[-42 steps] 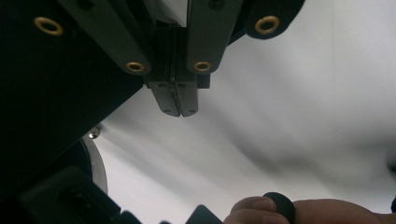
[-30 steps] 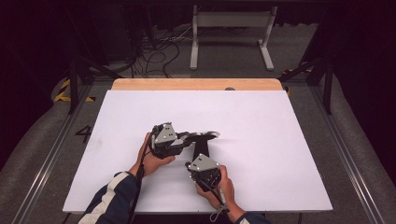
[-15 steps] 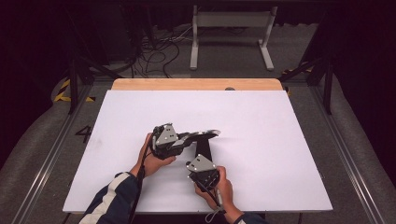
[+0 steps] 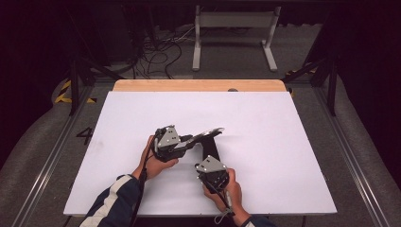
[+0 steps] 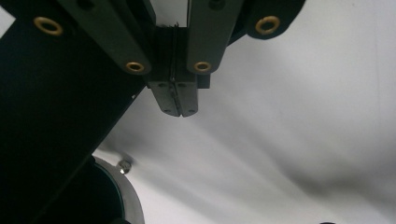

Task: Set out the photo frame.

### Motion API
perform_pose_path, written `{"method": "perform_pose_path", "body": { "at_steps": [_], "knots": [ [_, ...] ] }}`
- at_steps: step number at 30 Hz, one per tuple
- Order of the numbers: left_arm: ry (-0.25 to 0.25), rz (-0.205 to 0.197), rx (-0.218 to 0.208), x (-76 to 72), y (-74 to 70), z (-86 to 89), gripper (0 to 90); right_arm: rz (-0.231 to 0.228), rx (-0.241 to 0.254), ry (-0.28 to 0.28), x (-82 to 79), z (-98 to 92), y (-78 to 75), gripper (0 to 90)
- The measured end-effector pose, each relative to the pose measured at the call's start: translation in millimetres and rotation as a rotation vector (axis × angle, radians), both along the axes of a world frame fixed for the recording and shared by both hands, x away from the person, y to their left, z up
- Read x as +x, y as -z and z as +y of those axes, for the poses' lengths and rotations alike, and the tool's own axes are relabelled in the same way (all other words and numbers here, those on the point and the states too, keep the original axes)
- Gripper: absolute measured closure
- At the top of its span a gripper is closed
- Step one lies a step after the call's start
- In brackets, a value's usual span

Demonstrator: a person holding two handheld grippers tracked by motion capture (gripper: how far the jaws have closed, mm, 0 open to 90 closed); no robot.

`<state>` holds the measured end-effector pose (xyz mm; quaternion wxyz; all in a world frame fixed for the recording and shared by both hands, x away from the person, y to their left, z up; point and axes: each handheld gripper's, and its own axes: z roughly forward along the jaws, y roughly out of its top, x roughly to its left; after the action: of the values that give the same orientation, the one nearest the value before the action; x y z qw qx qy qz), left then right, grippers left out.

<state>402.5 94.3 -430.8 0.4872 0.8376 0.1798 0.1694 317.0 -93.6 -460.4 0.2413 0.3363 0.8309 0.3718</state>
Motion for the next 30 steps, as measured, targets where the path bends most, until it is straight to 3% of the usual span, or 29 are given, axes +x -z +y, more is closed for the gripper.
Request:
{"method": "perform_pose_path", "body": {
  "at_steps": [13, 25, 30],
  "knots": [
    [0.000, 0.002, 0.020, -0.1, 3.9, -5.4, 63.1, 0.042, 0.058, 0.023, 7.5, -23.6, -0.5, 90.0],
    [0.001, 0.009, 0.048, 5.2, 9.5, -10.7, 64.4, 0.042, 0.069, 0.044, 7.6, -35.5, 1.9, 90.0],
    [0.006, -0.009, 0.068, 5.9, 10.3, -11.7, 67.0, 0.047, 0.073, 0.059, 7.0, -38.9, 1.7, 90.0]
  ]
}}
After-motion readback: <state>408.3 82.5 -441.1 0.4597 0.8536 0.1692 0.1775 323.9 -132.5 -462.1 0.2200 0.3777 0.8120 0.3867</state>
